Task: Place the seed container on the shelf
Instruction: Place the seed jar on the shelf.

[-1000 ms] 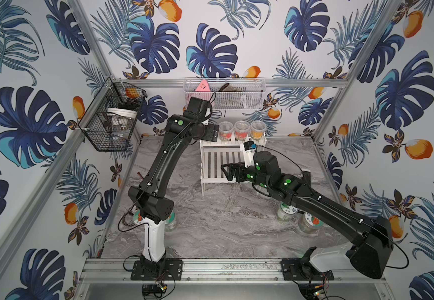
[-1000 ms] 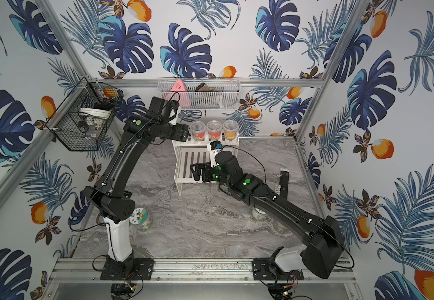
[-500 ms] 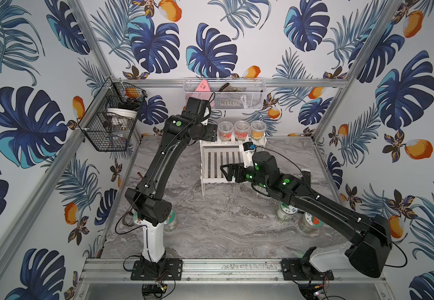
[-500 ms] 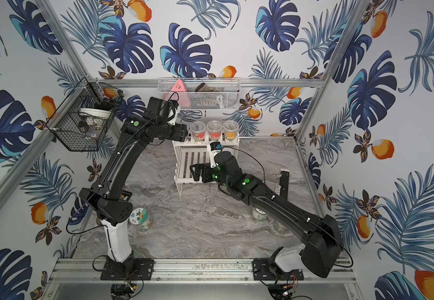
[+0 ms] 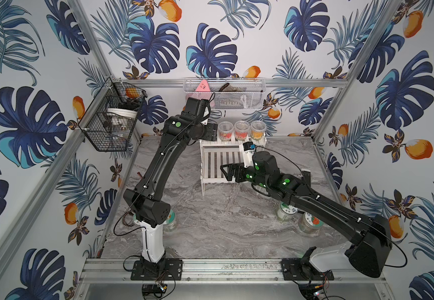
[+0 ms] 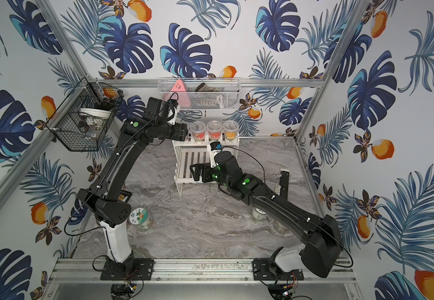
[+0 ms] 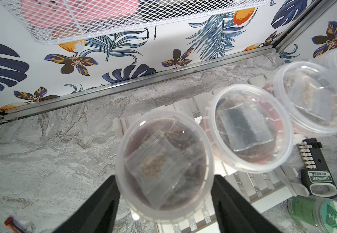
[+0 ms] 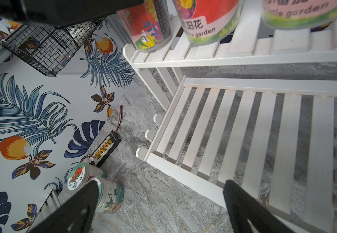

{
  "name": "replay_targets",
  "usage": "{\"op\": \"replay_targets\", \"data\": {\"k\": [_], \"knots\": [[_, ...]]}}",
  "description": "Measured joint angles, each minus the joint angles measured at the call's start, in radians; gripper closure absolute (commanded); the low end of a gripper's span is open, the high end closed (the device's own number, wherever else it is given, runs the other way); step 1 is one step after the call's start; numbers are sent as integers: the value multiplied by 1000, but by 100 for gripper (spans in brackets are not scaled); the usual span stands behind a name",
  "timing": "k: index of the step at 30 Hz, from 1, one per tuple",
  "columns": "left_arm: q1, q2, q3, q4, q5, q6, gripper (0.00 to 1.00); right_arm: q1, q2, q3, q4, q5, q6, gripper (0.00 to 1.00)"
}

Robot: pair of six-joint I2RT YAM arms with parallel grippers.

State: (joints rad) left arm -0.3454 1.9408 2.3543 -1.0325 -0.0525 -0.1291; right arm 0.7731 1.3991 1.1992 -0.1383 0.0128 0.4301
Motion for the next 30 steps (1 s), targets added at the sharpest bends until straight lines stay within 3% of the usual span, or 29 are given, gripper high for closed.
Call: {"op": "replay_targets", "data": {"k": [30], "knots": [[6, -22, -46, 15, 23, -1, 24, -1, -4, -2, -14, 0, 0, 0]]}}
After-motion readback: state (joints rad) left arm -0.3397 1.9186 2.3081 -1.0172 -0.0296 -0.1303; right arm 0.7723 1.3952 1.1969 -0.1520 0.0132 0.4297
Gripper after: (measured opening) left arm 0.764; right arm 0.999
